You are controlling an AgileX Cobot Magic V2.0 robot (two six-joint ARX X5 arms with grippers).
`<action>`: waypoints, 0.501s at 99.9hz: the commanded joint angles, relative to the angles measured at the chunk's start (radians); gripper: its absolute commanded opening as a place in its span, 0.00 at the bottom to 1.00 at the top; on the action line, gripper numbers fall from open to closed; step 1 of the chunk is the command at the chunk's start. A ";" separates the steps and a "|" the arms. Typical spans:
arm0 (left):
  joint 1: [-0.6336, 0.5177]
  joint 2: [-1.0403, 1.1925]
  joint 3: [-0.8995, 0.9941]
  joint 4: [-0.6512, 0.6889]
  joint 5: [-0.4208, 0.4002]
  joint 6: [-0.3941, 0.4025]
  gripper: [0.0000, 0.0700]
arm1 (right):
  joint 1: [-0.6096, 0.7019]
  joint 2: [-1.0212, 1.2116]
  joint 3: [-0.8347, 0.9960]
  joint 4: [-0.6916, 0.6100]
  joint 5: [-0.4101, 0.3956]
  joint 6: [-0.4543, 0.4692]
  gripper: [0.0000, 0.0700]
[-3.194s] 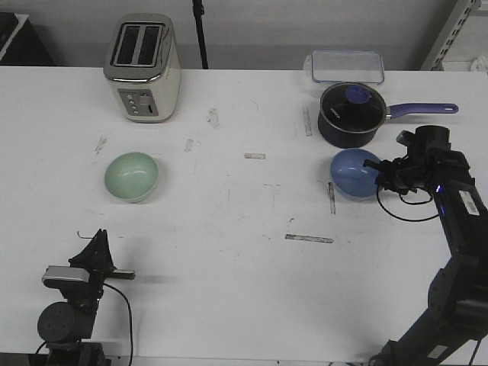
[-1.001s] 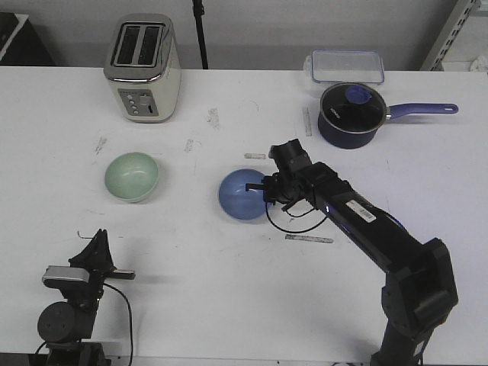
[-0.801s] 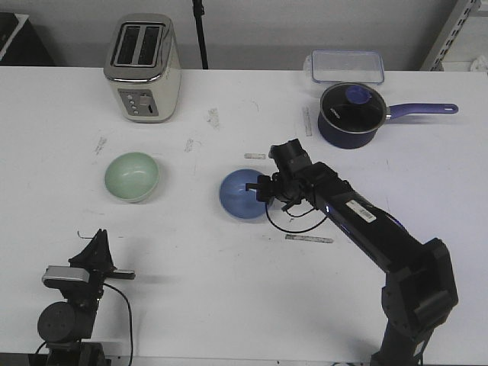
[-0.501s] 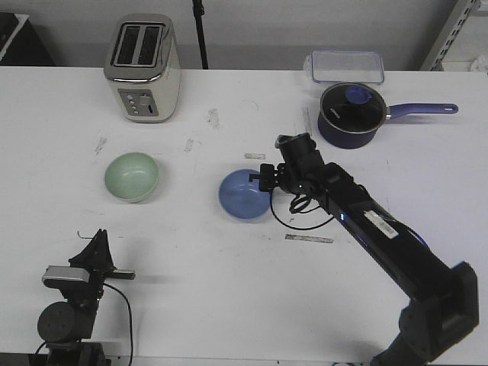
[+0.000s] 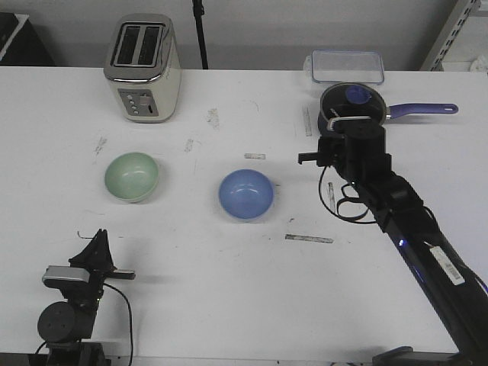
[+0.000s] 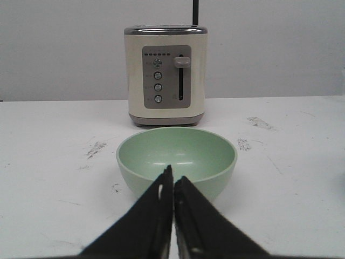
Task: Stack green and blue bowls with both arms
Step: 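Release the blue bowl and retract the right gripper to rest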
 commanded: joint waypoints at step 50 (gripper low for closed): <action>0.002 -0.002 -0.023 0.011 -0.003 0.005 0.00 | -0.222 -0.449 -0.638 0.481 -0.033 -0.206 0.01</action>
